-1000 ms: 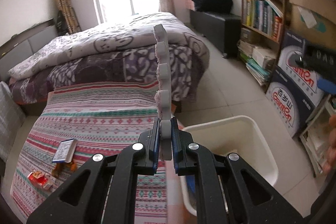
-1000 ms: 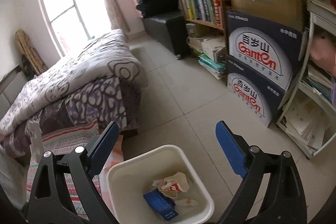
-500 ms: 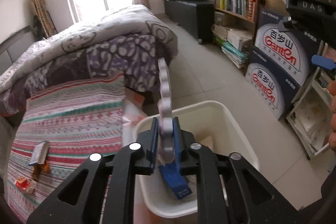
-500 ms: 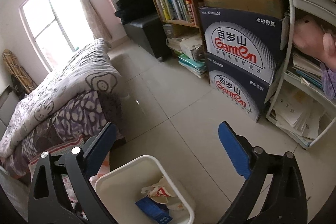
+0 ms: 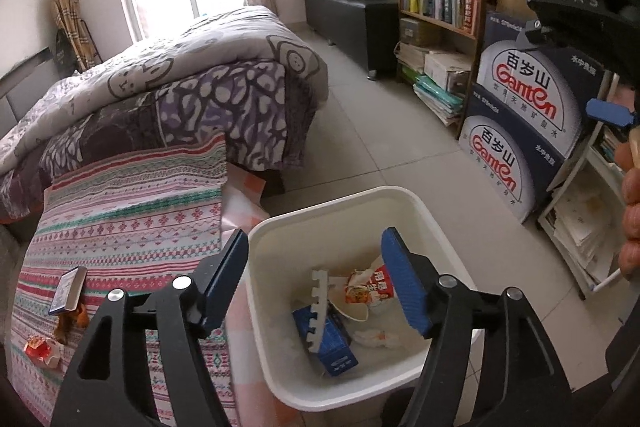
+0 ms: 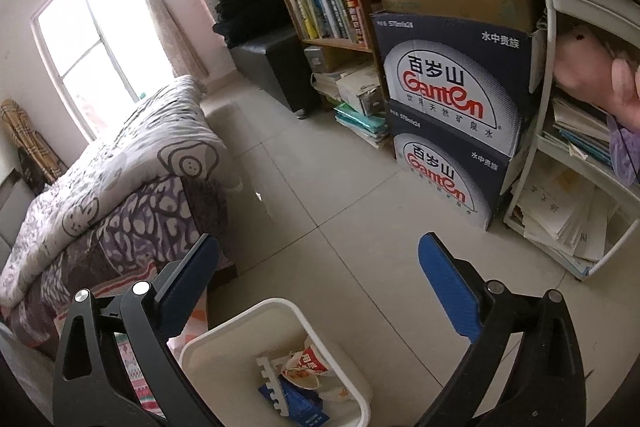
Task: Collect trash
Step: 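Carry both items to the white bin and open both tools to drop them, then grasp the red snack cup with the left tool while the right tool grasps the white label card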
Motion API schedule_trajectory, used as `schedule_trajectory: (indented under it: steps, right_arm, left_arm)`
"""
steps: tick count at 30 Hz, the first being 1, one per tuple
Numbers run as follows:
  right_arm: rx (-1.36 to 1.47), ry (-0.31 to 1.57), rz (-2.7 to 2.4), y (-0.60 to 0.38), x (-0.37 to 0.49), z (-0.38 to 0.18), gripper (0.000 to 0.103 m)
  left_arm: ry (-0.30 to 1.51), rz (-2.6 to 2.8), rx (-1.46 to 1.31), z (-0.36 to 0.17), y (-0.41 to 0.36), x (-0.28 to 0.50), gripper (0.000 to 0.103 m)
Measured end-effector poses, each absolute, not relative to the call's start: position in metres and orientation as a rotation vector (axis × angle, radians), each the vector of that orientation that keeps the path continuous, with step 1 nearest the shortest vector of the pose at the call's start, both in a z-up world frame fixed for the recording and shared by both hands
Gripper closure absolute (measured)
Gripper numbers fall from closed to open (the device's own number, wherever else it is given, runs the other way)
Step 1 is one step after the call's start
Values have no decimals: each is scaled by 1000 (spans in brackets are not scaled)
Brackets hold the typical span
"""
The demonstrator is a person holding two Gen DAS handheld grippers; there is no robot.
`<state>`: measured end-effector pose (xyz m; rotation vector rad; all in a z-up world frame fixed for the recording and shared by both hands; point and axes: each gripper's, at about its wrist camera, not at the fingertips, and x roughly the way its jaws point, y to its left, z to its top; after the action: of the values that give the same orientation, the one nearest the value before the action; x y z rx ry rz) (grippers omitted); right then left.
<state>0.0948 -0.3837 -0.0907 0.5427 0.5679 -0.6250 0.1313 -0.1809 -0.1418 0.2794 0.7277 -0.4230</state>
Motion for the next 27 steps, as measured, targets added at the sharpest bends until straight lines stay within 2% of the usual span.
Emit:
schedule_trajectory:
  steps: [2,5,17,27]
  right_arm:
    - [528,580,-615,-377,98,-91,7]
    - [509,587,-602,-366,104,-91,7]
    - [420,643,-499,-301,134,-94,7]
    - [302,725,-372,-223,162,-103,7]
  left_arm:
    - [727,-404,275,-141,-174,133,27]
    - [737,-366,270,-142,-161,137,25]
    - [772,-174,189,-141,-82,162,21]
    - [829,48,102,-148,13,183,19]
